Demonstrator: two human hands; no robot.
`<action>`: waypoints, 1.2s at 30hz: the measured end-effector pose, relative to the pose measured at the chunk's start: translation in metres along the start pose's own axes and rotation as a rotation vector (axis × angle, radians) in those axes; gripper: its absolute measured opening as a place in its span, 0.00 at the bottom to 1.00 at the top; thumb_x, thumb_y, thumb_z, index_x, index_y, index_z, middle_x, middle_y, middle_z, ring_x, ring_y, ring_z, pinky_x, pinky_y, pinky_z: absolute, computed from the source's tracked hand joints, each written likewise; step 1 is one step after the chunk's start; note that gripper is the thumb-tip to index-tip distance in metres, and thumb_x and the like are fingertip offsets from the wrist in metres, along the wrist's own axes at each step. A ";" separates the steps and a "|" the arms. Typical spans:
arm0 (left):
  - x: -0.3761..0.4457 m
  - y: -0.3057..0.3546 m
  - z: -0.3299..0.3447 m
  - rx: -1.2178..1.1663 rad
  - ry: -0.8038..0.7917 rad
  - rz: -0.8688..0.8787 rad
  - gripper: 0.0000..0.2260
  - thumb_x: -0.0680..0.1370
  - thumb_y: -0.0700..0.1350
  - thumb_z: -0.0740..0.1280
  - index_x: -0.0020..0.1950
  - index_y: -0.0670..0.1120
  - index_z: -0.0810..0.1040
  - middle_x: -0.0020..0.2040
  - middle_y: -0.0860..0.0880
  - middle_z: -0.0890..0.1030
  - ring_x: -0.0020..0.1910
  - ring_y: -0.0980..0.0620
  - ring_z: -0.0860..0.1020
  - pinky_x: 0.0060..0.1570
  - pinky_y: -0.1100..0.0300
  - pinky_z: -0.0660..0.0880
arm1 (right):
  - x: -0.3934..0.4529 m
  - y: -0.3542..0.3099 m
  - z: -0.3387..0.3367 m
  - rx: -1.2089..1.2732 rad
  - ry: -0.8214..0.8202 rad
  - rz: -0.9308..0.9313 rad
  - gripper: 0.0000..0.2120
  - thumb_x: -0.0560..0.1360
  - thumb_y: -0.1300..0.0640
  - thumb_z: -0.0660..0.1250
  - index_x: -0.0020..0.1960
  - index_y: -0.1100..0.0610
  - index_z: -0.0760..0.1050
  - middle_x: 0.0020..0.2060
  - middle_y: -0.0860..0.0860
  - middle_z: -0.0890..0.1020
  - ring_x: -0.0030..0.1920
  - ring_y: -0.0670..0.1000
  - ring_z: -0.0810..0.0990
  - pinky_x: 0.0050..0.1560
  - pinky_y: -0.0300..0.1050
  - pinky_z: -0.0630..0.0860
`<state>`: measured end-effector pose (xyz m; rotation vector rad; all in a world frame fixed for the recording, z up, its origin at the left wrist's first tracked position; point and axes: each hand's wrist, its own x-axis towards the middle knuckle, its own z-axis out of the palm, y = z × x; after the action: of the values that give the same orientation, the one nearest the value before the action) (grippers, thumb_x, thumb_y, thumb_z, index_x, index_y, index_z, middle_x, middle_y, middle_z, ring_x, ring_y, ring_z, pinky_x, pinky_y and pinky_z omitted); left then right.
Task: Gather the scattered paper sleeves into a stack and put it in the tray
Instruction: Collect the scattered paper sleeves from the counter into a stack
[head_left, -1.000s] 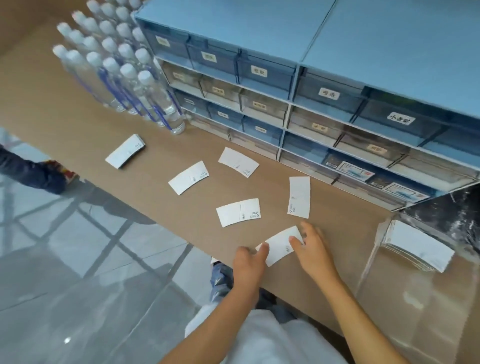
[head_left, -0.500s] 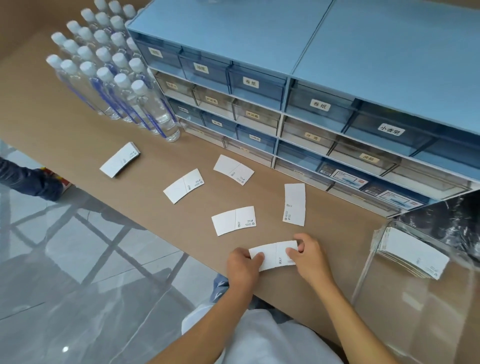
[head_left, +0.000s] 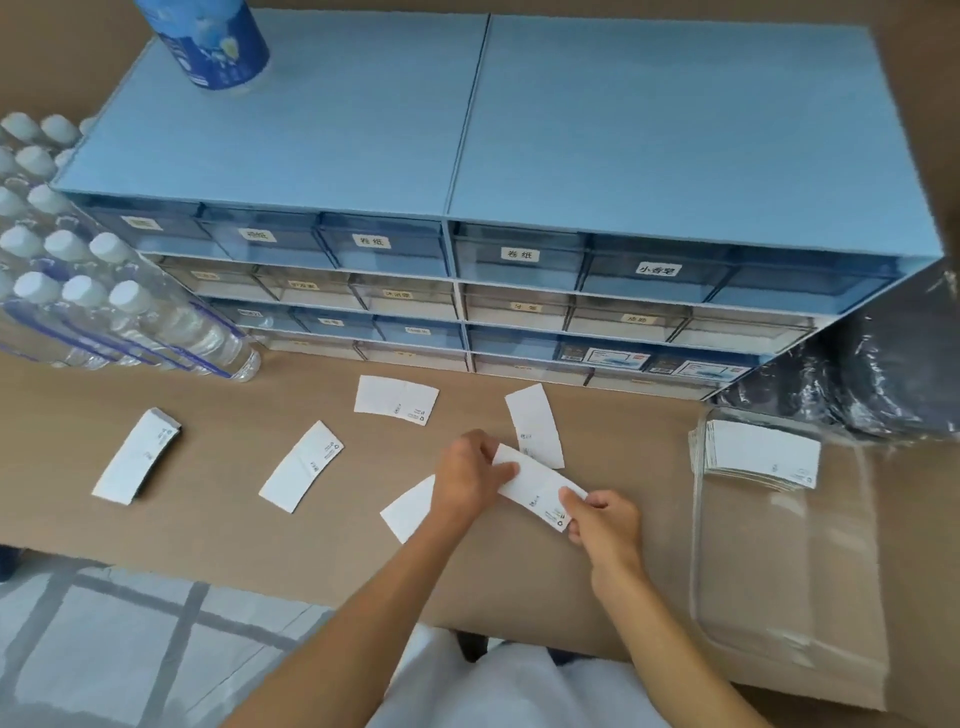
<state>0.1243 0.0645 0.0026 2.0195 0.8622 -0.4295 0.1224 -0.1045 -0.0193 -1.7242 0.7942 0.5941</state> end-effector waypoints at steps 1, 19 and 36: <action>0.009 0.007 -0.002 0.038 -0.025 0.033 0.16 0.71 0.44 0.76 0.34 0.51 0.69 0.32 0.54 0.74 0.33 0.51 0.74 0.29 0.61 0.65 | 0.000 -0.004 0.004 0.063 0.032 0.034 0.11 0.72 0.60 0.74 0.38 0.60 0.72 0.28 0.56 0.78 0.27 0.52 0.74 0.36 0.48 0.76; 0.081 0.050 -0.009 0.281 -0.132 0.242 0.13 0.76 0.40 0.71 0.61 0.42 0.81 0.60 0.41 0.83 0.54 0.42 0.83 0.52 0.51 0.81 | -0.017 -0.045 0.083 0.687 0.306 0.372 0.12 0.72 0.67 0.73 0.42 0.60 0.69 0.40 0.60 0.82 0.41 0.60 0.83 0.29 0.44 0.72; 0.087 0.038 -0.002 0.111 -0.107 0.189 0.16 0.74 0.39 0.74 0.62 0.44 0.81 0.58 0.44 0.83 0.60 0.44 0.78 0.58 0.52 0.78 | -0.015 -0.043 0.079 0.661 0.309 0.239 0.09 0.74 0.69 0.70 0.51 0.61 0.74 0.38 0.53 0.81 0.33 0.48 0.79 0.28 0.38 0.74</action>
<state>0.2122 0.0875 -0.0249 2.1364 0.5873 -0.4823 0.1452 -0.0181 -0.0037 -1.1251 1.2623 0.1771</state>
